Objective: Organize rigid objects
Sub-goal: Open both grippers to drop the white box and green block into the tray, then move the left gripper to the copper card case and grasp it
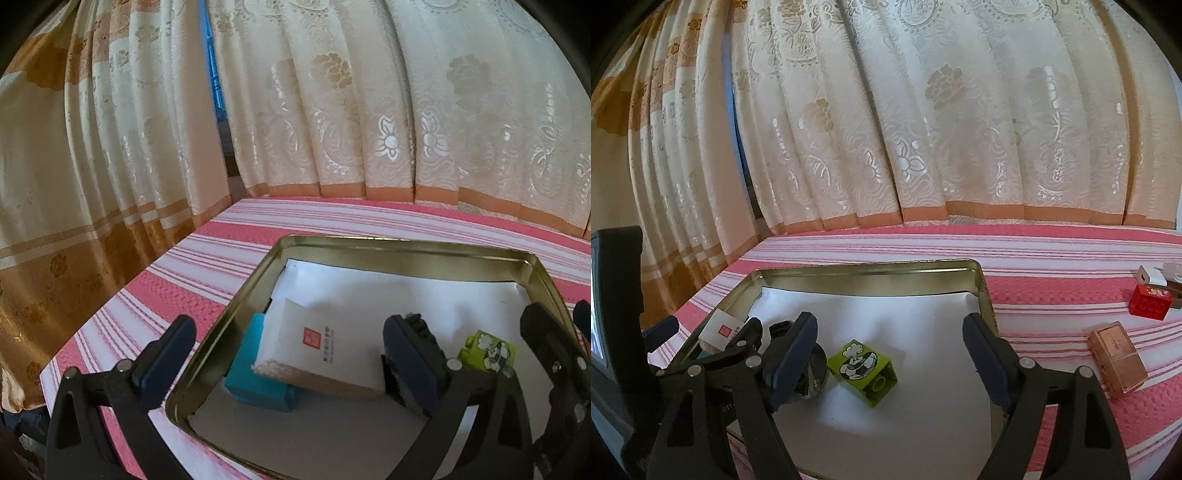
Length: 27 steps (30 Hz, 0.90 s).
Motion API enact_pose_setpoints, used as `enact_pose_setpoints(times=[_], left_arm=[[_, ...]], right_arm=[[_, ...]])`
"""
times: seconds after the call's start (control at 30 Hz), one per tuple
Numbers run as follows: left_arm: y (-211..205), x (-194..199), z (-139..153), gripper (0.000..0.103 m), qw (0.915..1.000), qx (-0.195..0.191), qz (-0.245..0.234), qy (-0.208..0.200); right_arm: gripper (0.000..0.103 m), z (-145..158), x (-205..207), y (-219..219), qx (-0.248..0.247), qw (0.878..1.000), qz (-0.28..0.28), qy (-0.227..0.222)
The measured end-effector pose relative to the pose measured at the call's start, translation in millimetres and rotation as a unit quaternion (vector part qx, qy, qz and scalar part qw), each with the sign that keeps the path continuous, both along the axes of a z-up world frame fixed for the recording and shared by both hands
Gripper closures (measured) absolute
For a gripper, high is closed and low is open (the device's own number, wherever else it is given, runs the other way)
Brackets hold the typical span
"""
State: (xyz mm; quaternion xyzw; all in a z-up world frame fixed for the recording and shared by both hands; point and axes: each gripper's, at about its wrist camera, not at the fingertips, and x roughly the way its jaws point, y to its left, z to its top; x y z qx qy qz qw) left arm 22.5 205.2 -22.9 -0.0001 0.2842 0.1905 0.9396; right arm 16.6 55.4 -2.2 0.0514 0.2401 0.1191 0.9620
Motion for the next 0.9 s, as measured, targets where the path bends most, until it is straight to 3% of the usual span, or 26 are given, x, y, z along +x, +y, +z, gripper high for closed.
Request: enact_pose_setpoints(times=[0.4, 0.9], left_arm=[[-11.2, -14.0, 4.6, 0.0, 0.9997, -0.004, 0.01, -0.021], [-47.9, -27.7, 10.6, 0.0, 0.9984, -0.022, -0.023, -0.046]], right_arm=[[0.02, 3.2, -9.5, -22.8, 0.007, 0.999, -0.033, -0.02], [0.02, 2.6, -12.7, -72.0, 0.015, 0.997, -0.078, -0.016]])
